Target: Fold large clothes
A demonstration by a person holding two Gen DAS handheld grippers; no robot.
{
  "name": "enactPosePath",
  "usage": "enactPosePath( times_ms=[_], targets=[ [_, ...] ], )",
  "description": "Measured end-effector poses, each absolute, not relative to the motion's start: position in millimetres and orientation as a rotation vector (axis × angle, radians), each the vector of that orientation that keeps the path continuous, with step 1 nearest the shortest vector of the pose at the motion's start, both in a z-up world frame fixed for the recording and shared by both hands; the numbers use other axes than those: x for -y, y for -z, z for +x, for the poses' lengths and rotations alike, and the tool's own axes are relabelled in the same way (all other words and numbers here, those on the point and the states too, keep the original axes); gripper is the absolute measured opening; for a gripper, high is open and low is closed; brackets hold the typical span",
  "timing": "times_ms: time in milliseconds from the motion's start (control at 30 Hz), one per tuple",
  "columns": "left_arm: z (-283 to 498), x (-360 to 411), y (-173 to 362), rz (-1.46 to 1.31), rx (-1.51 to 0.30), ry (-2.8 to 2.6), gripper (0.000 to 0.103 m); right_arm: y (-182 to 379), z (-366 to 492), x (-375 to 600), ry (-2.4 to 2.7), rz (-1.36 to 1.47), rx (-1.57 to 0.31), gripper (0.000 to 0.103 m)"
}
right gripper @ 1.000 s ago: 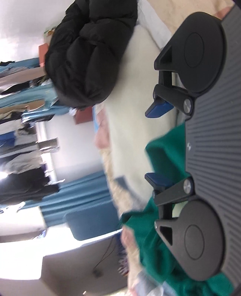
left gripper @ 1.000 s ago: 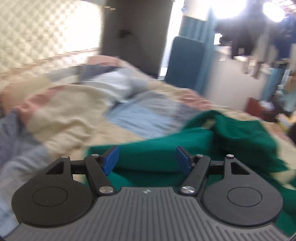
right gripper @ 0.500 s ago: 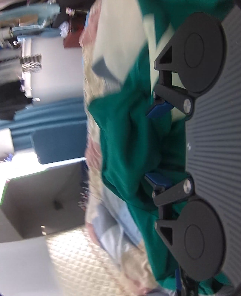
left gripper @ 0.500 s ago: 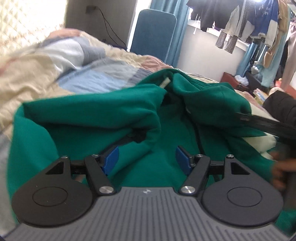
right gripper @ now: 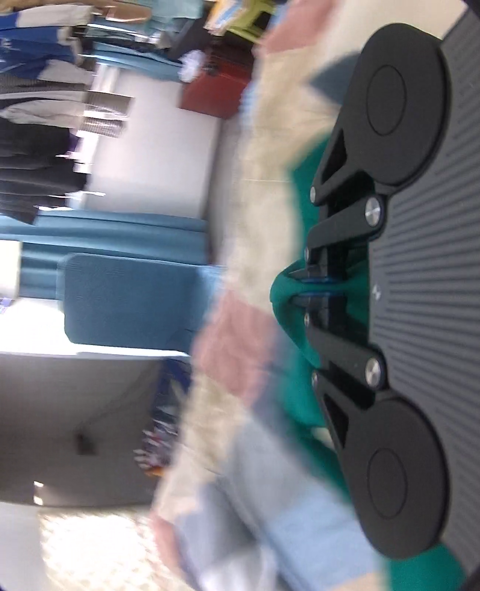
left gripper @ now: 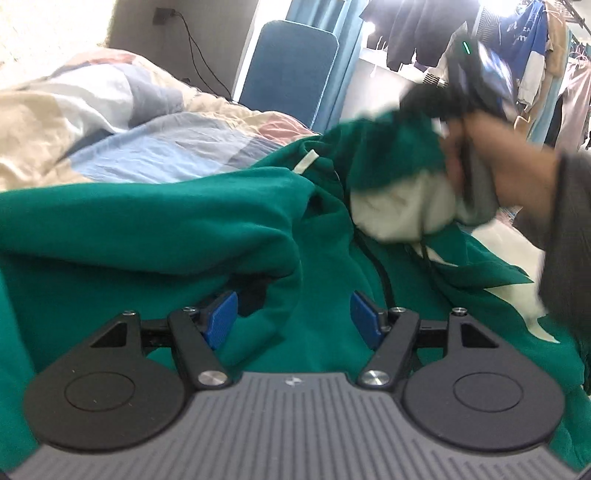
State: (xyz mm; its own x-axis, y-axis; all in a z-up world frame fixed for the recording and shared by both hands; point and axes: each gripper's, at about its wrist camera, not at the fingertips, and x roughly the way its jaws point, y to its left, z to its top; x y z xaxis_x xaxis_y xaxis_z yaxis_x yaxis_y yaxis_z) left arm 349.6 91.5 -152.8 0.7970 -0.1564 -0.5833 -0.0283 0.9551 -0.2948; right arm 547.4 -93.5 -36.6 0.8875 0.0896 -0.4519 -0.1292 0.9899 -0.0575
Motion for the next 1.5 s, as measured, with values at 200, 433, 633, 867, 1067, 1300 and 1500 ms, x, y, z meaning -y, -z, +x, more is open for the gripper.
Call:
enactPosePath(
  times_ms=[200,433,633,867,1067,1300,1500],
  targets=[
    [377.5,-88.2,178.1,-0.310,-0.638,0.083,0.072,2.4,632.5,92.9,0.001,-0.129,-0.309,0.007],
    [398.5,-86.4,201.9,-0.320,-0.647,0.075,0.072,61.8,676.9,100.4,0.052,-0.097,-0.378,0.008],
    [403.7,-95.5,207.4,-0.383,-0.635,0.067,0.071,90.8,668.2,124.4,0.020,0.000,-0.395,0.012],
    [402.7,-93.9,203.3,-0.361,-0.642,0.061,0.071,50.0,600.0,158.0,-0.082,0.191,-0.364,0.065],
    [380.1,-101.0,180.7,-0.377,-0.644,0.046,0.070,17.3,501.3,192.5,-0.133,0.107,-0.396,0.065],
    [328.6,-106.1,134.1,-0.273,-0.605,-0.052,0.070,-7.9,366.3,259.0,-0.087,0.157,-0.415,0.065],
    [278.3,-127.2,91.7,-0.290,-0.581,-0.132,0.070,-3.5,273.2,310.3,0.007,0.252,-0.442,0.065]
  ],
)
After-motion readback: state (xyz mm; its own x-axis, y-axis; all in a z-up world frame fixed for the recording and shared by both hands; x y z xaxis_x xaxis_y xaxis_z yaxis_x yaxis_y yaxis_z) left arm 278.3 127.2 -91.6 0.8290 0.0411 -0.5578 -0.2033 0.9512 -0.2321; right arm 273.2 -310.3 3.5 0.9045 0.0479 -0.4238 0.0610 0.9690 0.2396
